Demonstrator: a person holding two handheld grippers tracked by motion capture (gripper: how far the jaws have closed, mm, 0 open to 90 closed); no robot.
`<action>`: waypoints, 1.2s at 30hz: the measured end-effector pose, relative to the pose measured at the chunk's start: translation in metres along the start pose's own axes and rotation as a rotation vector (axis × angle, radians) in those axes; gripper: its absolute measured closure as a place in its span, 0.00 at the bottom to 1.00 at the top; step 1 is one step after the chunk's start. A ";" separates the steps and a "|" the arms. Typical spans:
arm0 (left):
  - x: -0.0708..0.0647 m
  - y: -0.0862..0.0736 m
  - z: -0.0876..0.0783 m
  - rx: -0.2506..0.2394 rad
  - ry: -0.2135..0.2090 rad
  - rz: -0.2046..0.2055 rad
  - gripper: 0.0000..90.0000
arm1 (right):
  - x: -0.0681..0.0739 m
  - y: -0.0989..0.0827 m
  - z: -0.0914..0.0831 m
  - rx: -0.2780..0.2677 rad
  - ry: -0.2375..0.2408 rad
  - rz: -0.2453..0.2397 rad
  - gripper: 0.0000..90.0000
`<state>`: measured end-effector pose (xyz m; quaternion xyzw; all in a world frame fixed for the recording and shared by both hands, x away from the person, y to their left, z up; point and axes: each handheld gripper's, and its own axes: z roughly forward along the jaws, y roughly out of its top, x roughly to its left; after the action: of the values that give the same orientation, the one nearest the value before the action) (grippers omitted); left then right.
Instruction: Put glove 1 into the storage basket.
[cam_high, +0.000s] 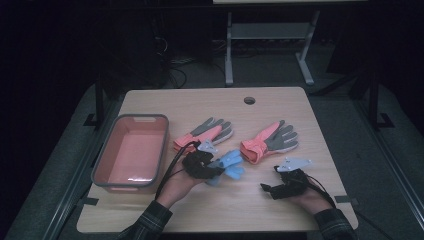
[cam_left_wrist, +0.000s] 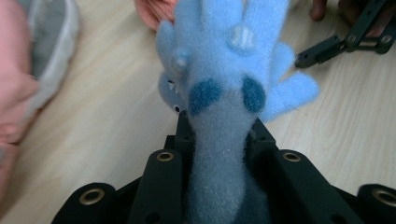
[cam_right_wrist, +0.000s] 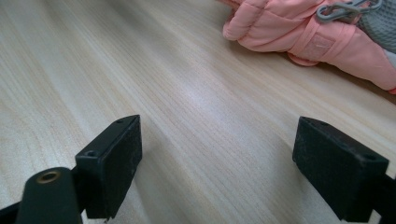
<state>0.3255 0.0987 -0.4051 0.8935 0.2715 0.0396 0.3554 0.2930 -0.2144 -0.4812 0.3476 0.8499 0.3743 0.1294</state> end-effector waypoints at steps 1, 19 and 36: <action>0.002 0.001 -0.004 0.002 0.002 0.000 0.80 | 0.000 0.000 0.000 0.000 0.000 0.000 0.17; 0.028 0.000 -0.051 -0.031 0.053 -0.081 0.80 | 0.000 0.000 0.000 0.000 0.000 -0.002 0.17; 0.049 -0.008 -0.089 -0.065 0.108 -0.134 0.80 | 0.000 0.000 0.000 0.000 -0.002 -0.001 0.17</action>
<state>0.3404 0.1830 -0.3501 0.8579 0.3481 0.0724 0.3710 0.2924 -0.2146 -0.4813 0.3477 0.8498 0.3740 0.1303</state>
